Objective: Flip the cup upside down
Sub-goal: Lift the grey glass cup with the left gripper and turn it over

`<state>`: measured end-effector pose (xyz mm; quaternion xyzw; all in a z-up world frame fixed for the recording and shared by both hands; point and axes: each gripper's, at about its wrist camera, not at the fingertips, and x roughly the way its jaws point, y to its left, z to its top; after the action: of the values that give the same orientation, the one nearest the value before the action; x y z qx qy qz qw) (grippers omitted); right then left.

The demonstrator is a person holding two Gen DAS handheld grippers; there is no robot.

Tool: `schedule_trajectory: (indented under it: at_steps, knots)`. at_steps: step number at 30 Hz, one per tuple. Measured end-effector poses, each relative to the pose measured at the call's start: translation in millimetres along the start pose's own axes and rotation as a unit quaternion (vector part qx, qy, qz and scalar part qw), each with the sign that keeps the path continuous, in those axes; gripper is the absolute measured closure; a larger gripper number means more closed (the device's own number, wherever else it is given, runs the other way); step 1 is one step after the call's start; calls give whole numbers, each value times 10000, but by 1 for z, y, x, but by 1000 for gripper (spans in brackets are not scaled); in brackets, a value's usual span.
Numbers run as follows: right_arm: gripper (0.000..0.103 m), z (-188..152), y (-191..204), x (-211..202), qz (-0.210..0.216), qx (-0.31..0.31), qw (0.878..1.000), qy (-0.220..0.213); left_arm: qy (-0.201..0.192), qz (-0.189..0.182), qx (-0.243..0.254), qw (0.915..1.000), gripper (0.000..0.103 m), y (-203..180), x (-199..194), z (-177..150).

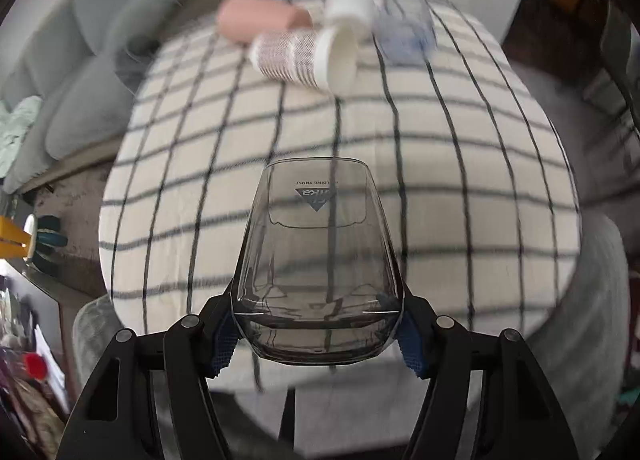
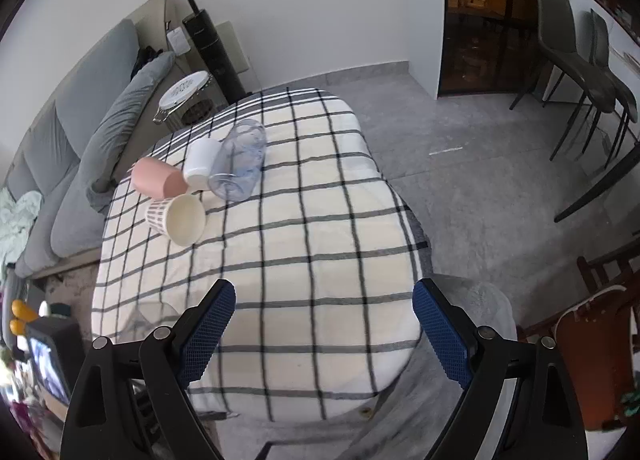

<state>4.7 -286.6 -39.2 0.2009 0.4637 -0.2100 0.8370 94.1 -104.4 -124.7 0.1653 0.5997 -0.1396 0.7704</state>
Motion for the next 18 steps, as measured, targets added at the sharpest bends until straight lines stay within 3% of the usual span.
schedule_trajectory:
  at_steps: [6,11,18]
  knots:
    - [13,29,9,5,8,108,9990,441,1253,-127,516,9907,38,-4,1,31]
    - [13,52,22,18,-26,170,9968,776,2351,-231,688,9693,38,-4,20,60]
    - [13,75,27,53,217,367,9920,1186,3030,36,1032,9474,38,-14,47,97]
